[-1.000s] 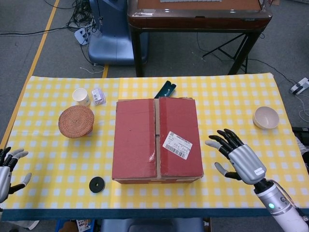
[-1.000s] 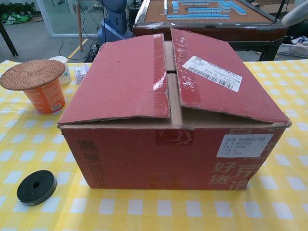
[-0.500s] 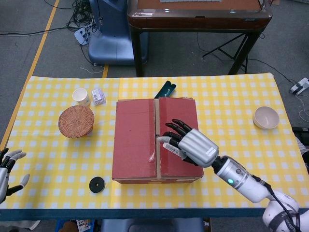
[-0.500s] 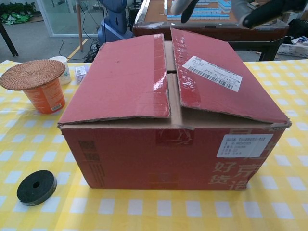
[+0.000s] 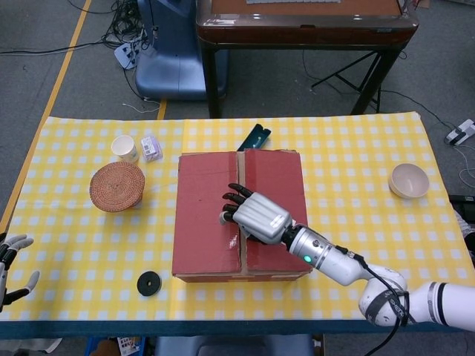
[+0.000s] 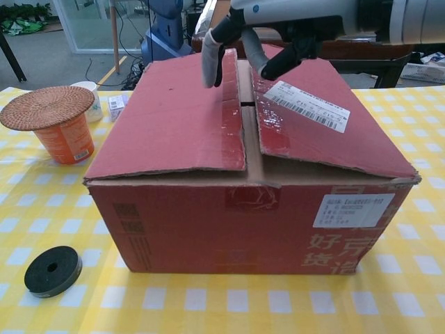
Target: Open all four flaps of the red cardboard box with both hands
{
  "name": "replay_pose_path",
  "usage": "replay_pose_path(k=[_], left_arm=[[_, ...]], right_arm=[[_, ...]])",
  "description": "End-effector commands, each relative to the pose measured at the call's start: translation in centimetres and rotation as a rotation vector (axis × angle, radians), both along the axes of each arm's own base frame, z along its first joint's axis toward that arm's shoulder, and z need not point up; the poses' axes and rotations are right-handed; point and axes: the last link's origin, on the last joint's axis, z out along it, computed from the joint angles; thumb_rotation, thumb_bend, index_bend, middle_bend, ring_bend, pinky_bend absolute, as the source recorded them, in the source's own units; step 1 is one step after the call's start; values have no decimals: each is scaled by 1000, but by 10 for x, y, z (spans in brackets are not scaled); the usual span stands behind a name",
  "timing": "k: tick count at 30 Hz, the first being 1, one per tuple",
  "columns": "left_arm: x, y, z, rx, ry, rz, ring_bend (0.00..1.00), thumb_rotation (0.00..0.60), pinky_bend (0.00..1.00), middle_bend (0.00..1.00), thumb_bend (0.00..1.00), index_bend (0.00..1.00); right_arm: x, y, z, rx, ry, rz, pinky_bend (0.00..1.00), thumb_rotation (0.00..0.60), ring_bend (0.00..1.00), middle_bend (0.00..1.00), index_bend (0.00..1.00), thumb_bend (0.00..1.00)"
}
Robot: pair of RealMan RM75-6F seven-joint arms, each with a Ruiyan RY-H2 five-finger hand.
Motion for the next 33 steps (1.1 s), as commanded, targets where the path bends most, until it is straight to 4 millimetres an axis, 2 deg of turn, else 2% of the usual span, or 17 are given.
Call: replay_pose_path(k=[1, 8, 23, 33], left_arm=[[0, -1, 0, -3, -3, 0, 66, 600, 0, 199, 324, 294], [-3, -2, -2, -9, -10, 4, 66, 600, 0, 199, 324, 294], [1, 0, -4, -12, -15, -8, 66, 600, 0, 199, 324, 295], [1, 4, -5, -9, -11, -11, 66, 600, 0, 199, 325, 295]], right_arm=[[-2, -3, -6, 7, 12, -13, 28, 600, 128, 331, 348, 1000], [-7, -4, -6, -10, 34, -17, 28, 600, 133, 339, 349, 1000], [-27, -3, 7, -64, 71, -57, 28, 600, 144, 409, 368, 1000], [-26, -1, 28, -122, 25, -50, 28, 600, 145, 415, 371, 1000]])
